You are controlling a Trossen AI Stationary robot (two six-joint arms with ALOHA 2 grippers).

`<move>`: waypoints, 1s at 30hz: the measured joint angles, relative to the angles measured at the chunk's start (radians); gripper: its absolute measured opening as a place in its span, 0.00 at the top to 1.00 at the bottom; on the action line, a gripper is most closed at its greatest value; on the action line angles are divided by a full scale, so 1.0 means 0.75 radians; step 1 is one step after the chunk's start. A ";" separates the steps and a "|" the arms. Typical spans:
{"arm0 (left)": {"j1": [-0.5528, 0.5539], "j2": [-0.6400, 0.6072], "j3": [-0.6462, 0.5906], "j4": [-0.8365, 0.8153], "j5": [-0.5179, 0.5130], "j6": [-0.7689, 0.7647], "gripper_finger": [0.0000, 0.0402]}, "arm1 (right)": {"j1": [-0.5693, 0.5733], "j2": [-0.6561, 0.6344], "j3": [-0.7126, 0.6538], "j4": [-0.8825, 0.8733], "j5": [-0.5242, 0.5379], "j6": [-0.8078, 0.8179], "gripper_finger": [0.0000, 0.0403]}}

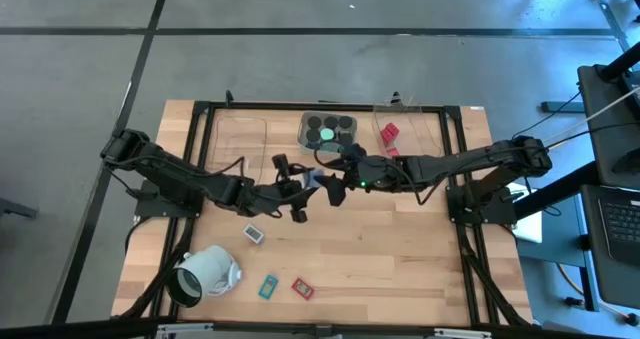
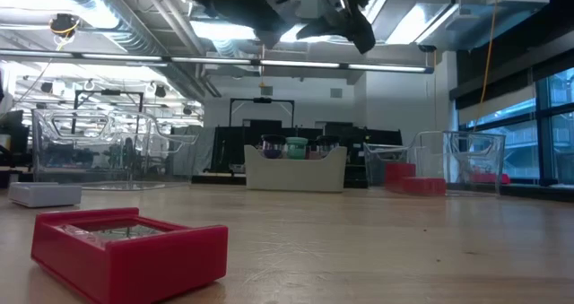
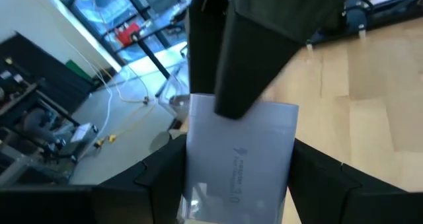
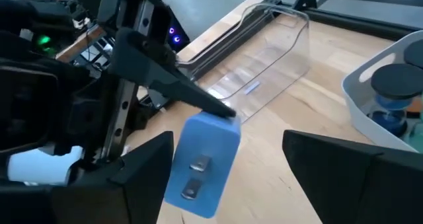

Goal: Pick & Place Office items
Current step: Put the blue charger adapter into the right transparent bin

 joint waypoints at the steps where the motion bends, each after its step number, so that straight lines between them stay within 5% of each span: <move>1: 0.000 0.000 0.000 0.021 0.000 0.022 0.45 | 0.000 0.000 0.000 0.001 0.000 0.000 0.28; 11: 0.029 0.000 0.000 0.088 0.019 0.087 0.45 | 0.001 0.000 0.000 0.001 -0.001 -0.042 0.33; 24: 0.089 0.001 -0.004 0.096 0.000 0.101 0.45 | -0.004 0.104 0.000 0.127 0.064 -0.019 0.65; 30: 0.081 0.002 -0.002 0.085 -0.046 0.097 0.45 | -0.003 0.111 0.001 0.164 0.144 -0.045 0.63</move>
